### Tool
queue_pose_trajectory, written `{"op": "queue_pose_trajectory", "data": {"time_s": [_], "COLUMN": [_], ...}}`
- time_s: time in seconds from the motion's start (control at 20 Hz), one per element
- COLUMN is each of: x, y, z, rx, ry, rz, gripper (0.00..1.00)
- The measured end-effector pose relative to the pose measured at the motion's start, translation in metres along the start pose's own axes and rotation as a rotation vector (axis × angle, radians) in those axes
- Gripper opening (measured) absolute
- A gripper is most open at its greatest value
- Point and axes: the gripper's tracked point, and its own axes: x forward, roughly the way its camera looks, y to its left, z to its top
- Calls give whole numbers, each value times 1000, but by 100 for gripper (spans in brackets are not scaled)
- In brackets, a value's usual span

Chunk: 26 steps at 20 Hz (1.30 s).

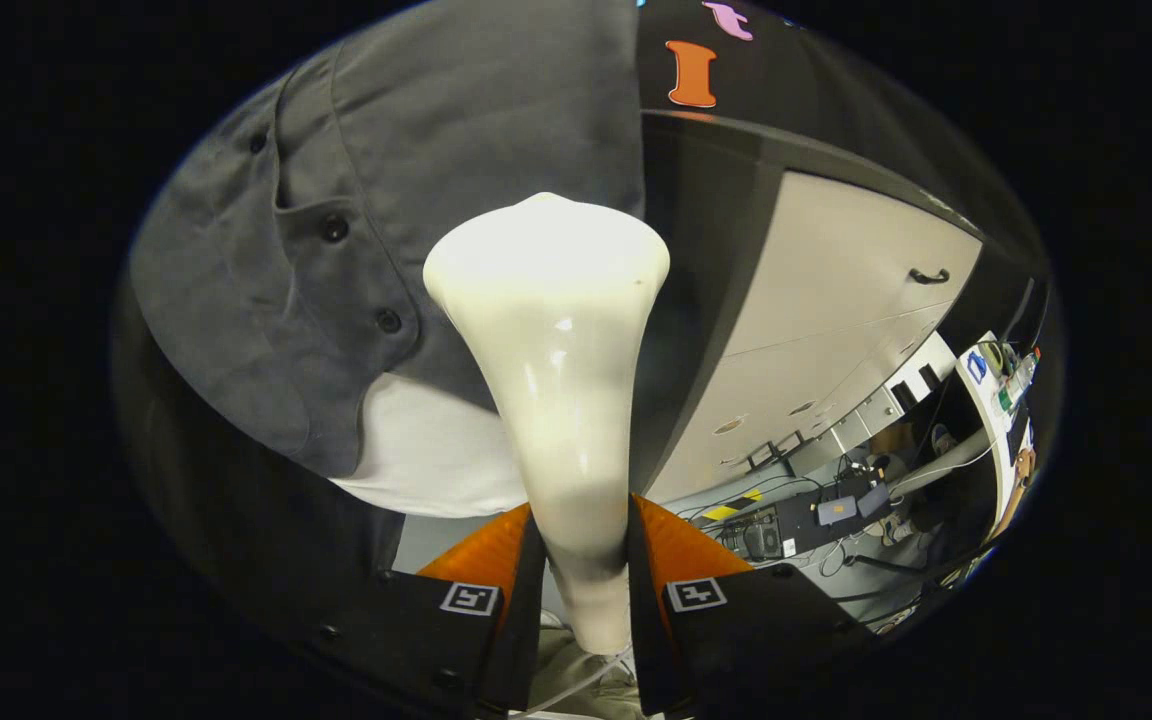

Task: Iron the clothes twice with a garment steamer, once on the left side and once on the right side.

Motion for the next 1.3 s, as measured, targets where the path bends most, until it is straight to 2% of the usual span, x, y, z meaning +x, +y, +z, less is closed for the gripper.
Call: {"op": "queue_pose_trajectory", "data": {"time_s": [0.3, 0.65, 1.0, 1.25, 1.3], "x": [-58, -137, -215, -251, -242], "y": [-12, -2, 50, 93, 101], "z": [29, 95, 150, 168, 171], "rx": [-17, 34, 46, 28, 22], "ry": [-76, -278, -475, -574, -588], "rz": [38, 26, 19, 2, -3], "gripper": [47, 47, 47, 46, 46]}}
